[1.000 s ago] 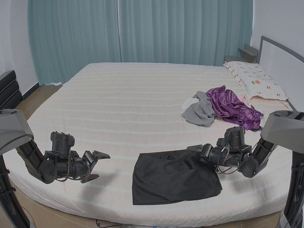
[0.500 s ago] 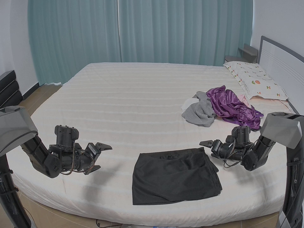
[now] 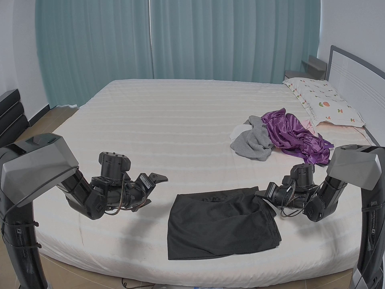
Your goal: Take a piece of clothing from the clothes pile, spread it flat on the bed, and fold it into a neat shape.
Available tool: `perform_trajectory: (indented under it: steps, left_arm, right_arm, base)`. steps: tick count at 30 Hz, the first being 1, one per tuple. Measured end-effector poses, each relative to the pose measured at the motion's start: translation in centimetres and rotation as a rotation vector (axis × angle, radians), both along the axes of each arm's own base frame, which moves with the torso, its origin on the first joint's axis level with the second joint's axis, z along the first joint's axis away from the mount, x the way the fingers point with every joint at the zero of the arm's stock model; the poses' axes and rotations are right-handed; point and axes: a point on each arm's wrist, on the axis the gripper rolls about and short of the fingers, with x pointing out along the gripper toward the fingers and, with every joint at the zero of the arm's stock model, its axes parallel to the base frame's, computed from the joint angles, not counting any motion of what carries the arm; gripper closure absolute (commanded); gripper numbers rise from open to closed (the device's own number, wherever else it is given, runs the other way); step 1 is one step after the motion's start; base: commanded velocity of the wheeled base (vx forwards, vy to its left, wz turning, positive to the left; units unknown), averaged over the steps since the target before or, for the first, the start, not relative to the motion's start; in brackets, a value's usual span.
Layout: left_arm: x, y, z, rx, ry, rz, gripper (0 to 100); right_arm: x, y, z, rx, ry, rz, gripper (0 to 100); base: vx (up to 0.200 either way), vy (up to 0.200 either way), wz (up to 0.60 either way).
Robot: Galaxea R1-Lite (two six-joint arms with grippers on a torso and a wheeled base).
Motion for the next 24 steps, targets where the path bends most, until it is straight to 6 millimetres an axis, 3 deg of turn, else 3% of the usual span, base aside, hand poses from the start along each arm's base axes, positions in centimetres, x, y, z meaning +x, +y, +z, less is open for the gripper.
perform_trajectory:
  steps: [12,24]
  left_arm:
    - [1.8,-4.2,-1.9,0.129,-0.027,-0.127,0]
    - [3.7,-7.2,-3.4,0.21,-0.032,-0.156,0]
  right_arm:
    - [0.0,-2.2,1.5,0.021,-0.038,-0.062,100]
    - [-0.4,-2.8,1.3,0.023,-0.049,-0.075,100]
  base:
    - [0.0,0.0,0.0]
    - [0.0,0.0,0.0]
